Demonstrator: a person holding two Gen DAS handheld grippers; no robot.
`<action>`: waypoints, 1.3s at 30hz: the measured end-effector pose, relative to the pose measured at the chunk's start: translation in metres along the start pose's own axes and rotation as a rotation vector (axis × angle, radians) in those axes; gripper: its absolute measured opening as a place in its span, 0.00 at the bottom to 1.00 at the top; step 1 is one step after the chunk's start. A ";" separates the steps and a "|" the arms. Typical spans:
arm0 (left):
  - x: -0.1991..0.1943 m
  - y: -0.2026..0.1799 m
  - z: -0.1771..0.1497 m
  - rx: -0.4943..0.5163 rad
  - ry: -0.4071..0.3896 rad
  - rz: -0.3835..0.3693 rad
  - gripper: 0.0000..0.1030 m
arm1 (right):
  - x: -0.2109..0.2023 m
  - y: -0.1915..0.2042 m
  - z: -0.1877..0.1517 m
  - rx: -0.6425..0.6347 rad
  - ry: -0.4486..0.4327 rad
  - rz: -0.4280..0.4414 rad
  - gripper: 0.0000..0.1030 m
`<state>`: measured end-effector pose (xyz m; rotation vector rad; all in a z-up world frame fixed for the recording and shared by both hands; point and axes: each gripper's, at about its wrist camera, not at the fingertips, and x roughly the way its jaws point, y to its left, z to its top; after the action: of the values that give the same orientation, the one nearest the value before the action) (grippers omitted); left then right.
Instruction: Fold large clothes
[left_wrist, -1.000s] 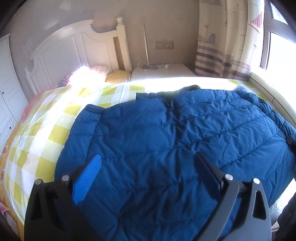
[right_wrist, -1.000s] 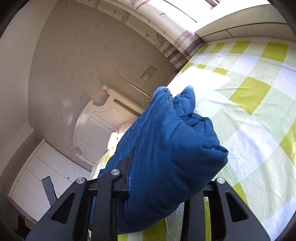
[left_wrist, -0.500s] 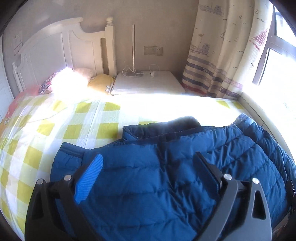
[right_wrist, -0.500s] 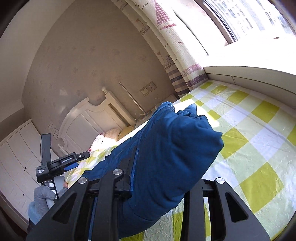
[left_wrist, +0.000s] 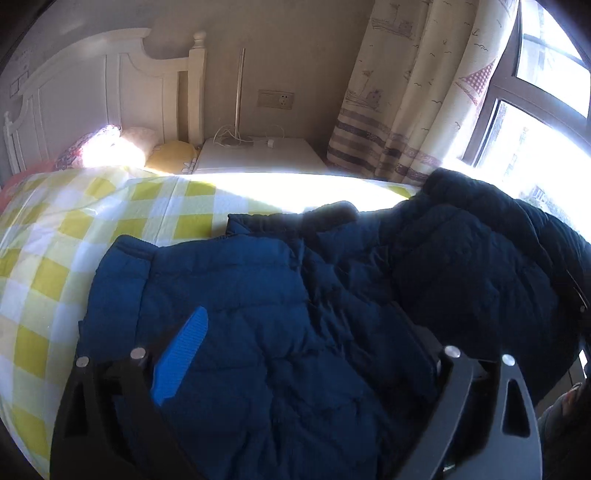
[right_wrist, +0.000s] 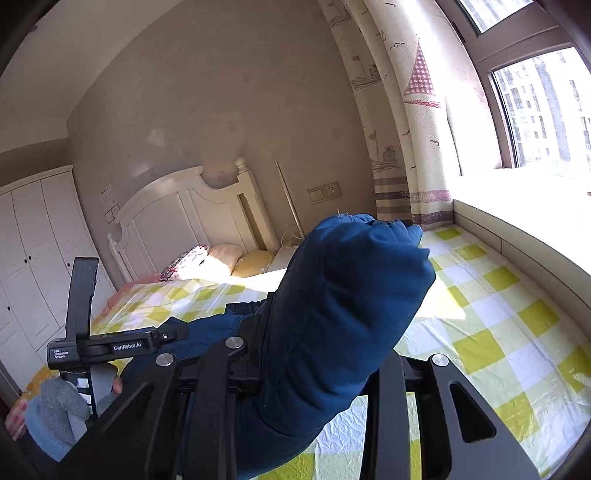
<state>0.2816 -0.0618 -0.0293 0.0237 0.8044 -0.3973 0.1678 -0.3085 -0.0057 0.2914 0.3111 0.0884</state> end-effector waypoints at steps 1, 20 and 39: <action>0.006 -0.011 -0.025 0.059 0.057 -0.018 0.93 | 0.002 0.014 0.003 -0.042 -0.006 0.010 0.31; -0.021 0.247 -0.054 -0.606 -0.002 -0.607 0.97 | 0.057 0.270 -0.176 -1.181 0.173 0.227 0.32; 0.014 0.168 0.028 -0.315 0.223 -0.468 0.96 | 0.039 0.268 -0.179 -1.190 0.080 0.226 0.33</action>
<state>0.3695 0.0847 -0.0415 -0.4275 1.0884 -0.7135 0.1377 0.0007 -0.1007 -0.8618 0.2587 0.4833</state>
